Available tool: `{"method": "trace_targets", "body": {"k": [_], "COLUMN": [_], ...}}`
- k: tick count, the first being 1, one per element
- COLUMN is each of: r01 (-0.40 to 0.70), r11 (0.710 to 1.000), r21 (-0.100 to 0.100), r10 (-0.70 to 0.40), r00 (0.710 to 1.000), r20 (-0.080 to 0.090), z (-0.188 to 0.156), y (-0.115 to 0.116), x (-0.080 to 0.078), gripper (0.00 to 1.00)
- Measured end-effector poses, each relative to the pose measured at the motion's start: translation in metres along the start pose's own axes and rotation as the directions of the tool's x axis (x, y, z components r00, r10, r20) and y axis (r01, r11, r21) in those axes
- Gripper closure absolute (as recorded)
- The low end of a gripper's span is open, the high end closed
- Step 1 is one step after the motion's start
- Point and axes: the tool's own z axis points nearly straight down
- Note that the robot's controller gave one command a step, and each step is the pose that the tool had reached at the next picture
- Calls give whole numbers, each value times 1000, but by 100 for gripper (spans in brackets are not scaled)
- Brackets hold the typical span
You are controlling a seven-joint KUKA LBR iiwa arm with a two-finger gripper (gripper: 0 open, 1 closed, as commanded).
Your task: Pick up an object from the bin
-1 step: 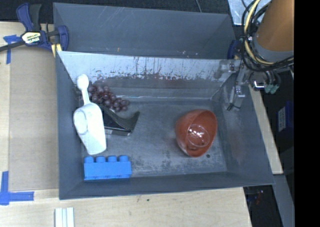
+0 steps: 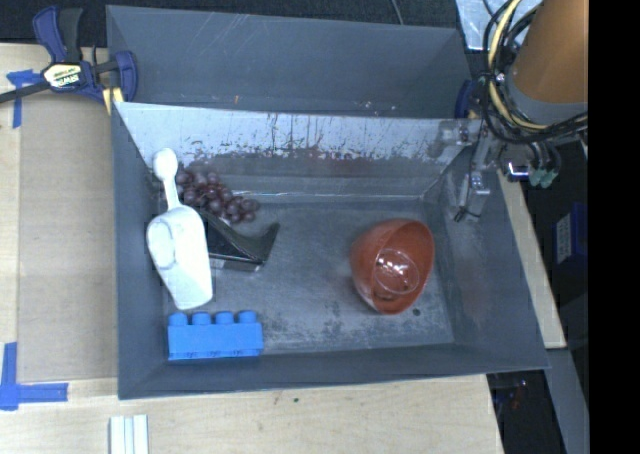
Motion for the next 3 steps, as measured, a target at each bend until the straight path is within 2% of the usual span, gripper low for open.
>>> {"method": "trace_targets", "body": {"k": [1, 3], "r01": [7, -74], "r11": [1000, 997], "r21": [0, 0], "r10": [-7, 74], "r00": [1000, 997], "r20": [2, 8], "z": [52, 59], "y": [15, 21], "x": [37, 27], "gripper": [0, 0]}}
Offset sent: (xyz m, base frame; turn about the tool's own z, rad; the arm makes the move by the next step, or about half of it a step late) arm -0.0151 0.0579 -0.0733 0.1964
